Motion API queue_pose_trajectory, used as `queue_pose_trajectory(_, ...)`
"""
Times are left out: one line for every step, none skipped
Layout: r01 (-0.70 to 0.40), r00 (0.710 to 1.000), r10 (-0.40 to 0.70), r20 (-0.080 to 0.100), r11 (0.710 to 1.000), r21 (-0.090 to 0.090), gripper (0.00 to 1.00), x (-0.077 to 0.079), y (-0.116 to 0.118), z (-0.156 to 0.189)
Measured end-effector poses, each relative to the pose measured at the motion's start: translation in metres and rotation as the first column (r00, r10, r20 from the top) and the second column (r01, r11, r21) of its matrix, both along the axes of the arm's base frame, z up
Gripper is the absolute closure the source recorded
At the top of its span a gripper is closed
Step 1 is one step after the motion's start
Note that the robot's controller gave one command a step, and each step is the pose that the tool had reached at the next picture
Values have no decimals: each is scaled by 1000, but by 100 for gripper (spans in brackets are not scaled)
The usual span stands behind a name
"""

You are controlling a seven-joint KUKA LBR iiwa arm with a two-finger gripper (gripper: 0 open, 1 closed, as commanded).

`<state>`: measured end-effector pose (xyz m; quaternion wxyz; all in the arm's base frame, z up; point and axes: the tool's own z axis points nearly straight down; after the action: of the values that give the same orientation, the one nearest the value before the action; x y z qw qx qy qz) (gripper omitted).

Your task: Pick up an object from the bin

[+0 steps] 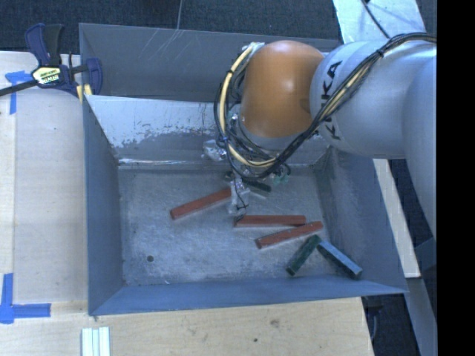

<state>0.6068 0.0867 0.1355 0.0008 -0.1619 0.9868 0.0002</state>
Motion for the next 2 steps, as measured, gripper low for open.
queue_pose_trajectory(-21, 1000, 21, 10, 1000, 0, 0, 12, 5, -32)
queue_pose_trajectory(-58, 998, 58, 2, 998, 2, 100, 16, 14, -64)
